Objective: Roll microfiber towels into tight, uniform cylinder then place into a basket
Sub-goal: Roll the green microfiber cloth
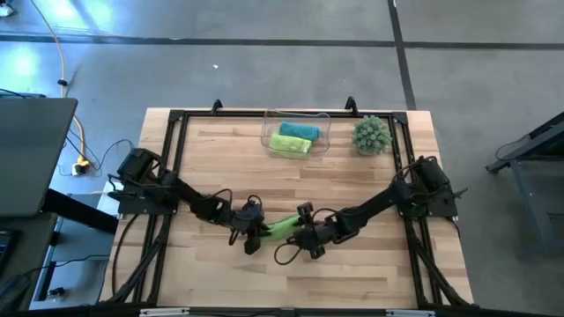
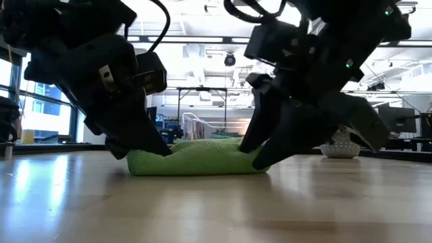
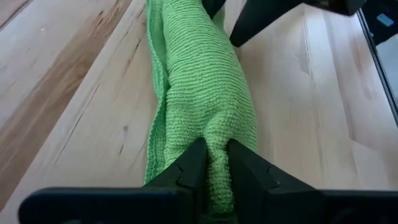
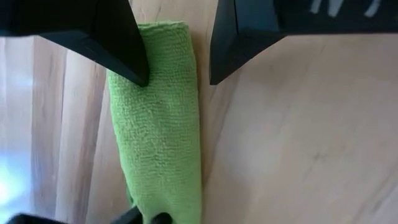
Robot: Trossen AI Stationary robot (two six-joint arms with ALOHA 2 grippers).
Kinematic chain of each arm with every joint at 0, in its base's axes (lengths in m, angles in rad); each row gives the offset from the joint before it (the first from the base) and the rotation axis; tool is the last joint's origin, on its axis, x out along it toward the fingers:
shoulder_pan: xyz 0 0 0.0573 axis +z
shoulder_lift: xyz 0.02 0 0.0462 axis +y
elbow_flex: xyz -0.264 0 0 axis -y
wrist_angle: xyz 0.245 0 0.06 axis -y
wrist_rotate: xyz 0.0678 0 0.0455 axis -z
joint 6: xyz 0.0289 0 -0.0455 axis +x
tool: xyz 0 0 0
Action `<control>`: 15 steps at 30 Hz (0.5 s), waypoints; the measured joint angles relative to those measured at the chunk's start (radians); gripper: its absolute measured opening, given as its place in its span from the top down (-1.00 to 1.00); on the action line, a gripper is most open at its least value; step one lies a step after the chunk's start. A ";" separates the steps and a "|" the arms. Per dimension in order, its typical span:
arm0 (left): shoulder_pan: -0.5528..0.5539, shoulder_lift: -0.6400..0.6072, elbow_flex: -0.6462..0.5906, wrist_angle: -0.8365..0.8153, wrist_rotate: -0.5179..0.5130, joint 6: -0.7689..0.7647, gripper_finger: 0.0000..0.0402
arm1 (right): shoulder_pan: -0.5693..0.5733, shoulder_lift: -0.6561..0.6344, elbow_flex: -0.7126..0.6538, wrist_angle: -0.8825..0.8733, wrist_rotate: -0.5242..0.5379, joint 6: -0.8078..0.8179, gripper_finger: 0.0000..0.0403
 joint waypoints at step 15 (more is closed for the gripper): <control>-0.001 -0.074 -0.002 0.025 0.183 0.002 0.48 | -0.119 0.048 0.008 -0.041 -0.274 0.451 0.43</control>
